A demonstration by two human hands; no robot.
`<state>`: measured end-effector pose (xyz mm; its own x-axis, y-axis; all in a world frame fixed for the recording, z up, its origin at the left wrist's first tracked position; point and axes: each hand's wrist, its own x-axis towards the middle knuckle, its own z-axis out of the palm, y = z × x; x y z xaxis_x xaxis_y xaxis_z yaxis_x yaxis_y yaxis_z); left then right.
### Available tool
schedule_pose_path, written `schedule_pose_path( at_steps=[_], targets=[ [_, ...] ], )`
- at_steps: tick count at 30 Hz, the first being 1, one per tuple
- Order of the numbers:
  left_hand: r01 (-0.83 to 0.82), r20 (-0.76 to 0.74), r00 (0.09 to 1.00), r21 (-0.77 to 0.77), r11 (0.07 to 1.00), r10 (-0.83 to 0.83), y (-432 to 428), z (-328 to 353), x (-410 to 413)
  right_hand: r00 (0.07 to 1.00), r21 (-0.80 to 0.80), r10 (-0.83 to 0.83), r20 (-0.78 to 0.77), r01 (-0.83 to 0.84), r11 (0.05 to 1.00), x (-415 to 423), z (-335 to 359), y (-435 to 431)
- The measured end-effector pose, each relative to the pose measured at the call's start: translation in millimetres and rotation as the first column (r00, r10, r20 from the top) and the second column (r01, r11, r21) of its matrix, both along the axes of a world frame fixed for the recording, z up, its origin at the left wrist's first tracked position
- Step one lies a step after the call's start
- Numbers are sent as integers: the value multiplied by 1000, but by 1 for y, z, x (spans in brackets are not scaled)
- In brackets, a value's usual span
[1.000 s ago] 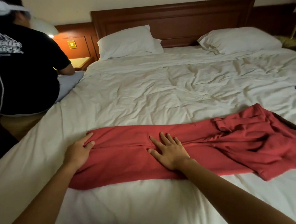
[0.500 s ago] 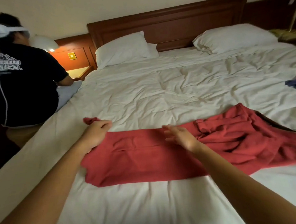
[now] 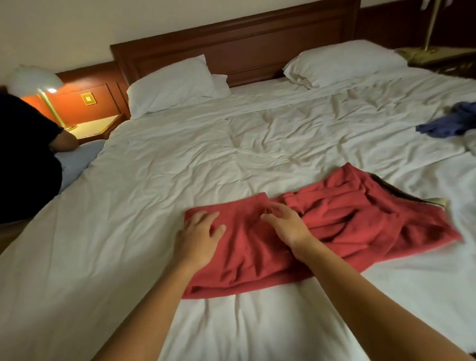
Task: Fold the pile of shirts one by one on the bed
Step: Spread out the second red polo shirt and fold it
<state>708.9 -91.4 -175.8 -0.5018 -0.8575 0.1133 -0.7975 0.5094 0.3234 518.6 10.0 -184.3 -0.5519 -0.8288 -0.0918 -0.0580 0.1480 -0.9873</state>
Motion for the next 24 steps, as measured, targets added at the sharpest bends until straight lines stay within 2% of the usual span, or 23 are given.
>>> schedule_pose_path(
  at_steps=[2, 3, 7, 11, 15, 17, 21, 24],
  targets=[
    [-19, 172, 985, 105, 994, 0, -2, -20, 25, 944, 118, 89, -316, -54, 992, 6, 5, 0],
    [-15, 213, 977, 122, 992, -11, -1, -28, 35, 901, 151, 137, -411, -81, 985, 9, 9, 2],
    [20, 131, 991, 140, 990, -39, 3, -38, 54, 783, 204, 239, -575, -146, 968, 16, 21, 12],
    [14, 82, 996, 205, 979, -31, 4, -32, 60, 802, 274, 256, -539, -120, 954, 3, 27, 35],
    [28, 158, 986, 212, 977, -62, 6, -30, 68, 705, 480, 443, -555, -164, 862, -4, 27, 58],
    [37, 144, 987, 205, 978, -67, 5, -28, 67, 702, 479, 421, -574, -129, 868, -3, 31, 58],
    [-11, -52, 998, 184, 983, 21, -9, -15, 51, 674, 349, 206, -710, 83, 934, -2, 37, 25],
    [-77, -307, 936, 302, 950, 174, -31, -7, 32, 754, 365, 156, -638, 118, 924, -3, 31, -15]
  ],
)
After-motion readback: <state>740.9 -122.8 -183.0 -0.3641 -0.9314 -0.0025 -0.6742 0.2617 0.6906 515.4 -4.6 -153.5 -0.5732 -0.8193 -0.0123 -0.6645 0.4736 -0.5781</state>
